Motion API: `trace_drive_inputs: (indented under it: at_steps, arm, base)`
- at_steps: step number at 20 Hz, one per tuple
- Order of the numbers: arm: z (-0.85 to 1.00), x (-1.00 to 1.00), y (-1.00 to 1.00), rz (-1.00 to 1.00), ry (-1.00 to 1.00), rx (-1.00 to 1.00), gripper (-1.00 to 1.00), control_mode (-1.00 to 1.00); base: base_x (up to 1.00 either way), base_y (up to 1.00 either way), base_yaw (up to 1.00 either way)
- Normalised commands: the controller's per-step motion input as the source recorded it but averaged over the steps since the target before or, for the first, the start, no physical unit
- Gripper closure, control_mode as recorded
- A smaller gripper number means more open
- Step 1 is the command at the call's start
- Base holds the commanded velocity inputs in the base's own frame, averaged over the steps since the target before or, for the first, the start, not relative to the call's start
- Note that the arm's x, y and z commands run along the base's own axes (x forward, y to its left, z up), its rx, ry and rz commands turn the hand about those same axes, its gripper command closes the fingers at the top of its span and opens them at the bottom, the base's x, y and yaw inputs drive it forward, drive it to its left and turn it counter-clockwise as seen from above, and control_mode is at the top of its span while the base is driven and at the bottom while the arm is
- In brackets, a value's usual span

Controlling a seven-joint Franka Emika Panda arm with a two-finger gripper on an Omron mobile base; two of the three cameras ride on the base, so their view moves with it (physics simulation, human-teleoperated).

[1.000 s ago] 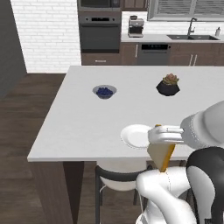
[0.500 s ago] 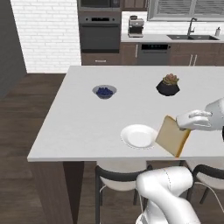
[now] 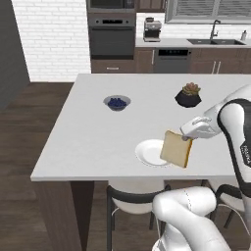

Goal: Start the toaster. Once the lever pops up, take the bread to the plate on the dining counter.

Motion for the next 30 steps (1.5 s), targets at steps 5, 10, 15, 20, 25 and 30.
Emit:
trace_drive_inputs:
  at_steps: [5,10,15,20,25,30]
  arm:
    - [-0.43,0.6,0.4,0.08,-0.01,0.03,1.0,-1.0]
    - [-0.11,0.32,-0.06,0.01,-0.2,0.01,1.0,-1.0]
    - [-0.22,0.54,-0.33,0.0,-0.12,0.0,1.0,-1.0]
    - [-0.25,0.53,-0.14,0.0,-0.03,0.0,1.0,-1.0]
    - [-0.34,0.29,-0.03,0.0,0.0,0.0,1.0,-1.0]
    - [-0.41,0.23,-0.02,0.0,0.0,0.0,1.0,-1.0]
  base:
    - [0.0,0.0,0.0]
    - [0.0,0.0,0.0]
    - [0.0,0.0,0.0]
    - [0.0,0.0,0.0]
    - [0.0,0.0,0.0]
    - [0.0,0.0,0.0]
